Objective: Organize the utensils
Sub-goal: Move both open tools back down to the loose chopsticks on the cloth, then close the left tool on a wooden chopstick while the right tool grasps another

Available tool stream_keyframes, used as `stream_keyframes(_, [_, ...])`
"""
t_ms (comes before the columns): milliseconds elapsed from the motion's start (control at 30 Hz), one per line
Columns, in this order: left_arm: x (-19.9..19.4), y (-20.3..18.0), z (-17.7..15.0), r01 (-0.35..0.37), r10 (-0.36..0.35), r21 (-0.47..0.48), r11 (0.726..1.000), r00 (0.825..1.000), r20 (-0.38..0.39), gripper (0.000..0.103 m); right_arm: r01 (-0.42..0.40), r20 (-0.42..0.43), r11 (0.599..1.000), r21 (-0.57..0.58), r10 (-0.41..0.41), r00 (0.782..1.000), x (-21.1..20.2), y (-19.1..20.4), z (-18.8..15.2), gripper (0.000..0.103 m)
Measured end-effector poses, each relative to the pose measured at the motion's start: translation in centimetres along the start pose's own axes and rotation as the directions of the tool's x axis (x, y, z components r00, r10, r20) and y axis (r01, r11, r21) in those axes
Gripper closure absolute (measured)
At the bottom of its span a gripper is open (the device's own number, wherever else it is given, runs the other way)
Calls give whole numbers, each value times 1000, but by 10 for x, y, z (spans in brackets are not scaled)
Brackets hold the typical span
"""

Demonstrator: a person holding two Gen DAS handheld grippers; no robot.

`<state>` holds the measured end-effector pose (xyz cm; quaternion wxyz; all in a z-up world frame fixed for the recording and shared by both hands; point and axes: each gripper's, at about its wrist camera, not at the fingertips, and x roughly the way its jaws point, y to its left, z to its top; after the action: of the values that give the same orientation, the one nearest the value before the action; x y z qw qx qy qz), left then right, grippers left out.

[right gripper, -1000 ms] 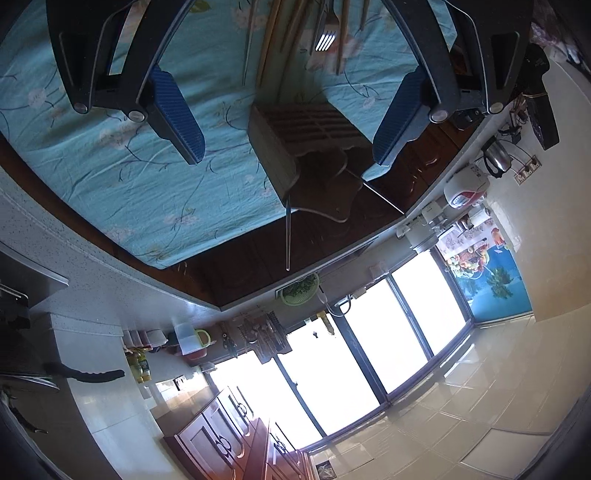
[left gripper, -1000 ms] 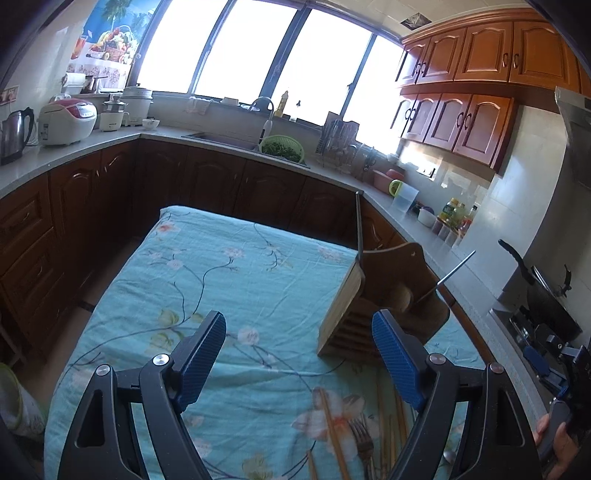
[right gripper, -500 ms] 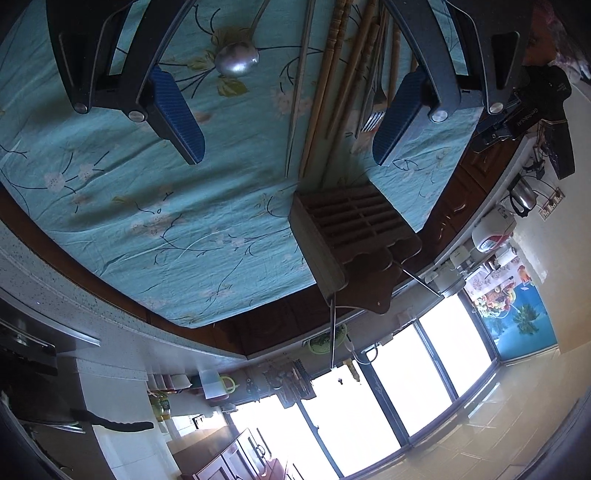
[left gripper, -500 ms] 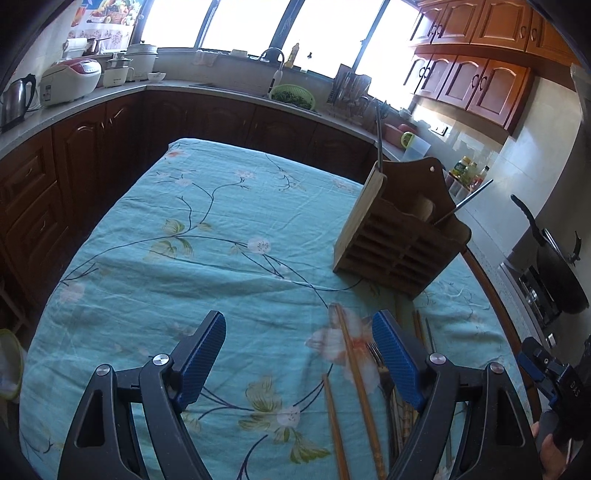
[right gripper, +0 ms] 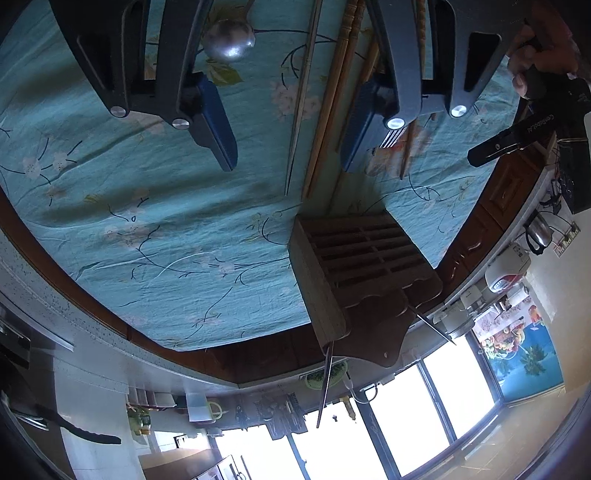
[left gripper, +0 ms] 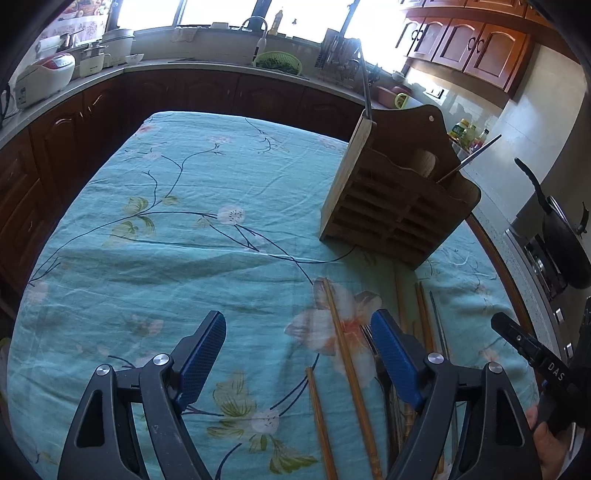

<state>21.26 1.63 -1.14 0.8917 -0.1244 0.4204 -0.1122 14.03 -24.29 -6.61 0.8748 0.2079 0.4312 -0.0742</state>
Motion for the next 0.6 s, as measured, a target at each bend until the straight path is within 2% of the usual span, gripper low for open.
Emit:
stream_keyframes(100, [15,-5,6,-1,2,16,1000,999,-32,28,13,-43,1000,-17,-14,999,16,3,4,57])
stream_keyframes(233, [44,-15,14,-1,5,39,999,995,-103,42,21,-101,999,-36,-25,995,42,5,8,61])
stream_keyframes(300, [59,-19,19,-2,9,51,999,991,-134,46,30,-131,999,-43,-35,991,55,5,9,70])
stream_keyframes(500, [98,-31,29,-6,26,94,996,977,-212,65,65,-191,994,-89,-81,978,82,9,12,74])
stream_keyframes(600, [106,-44,27,-63,95,174,983,979,-181,73,97,-185,983,-157,-125,975,86,17,12,75])
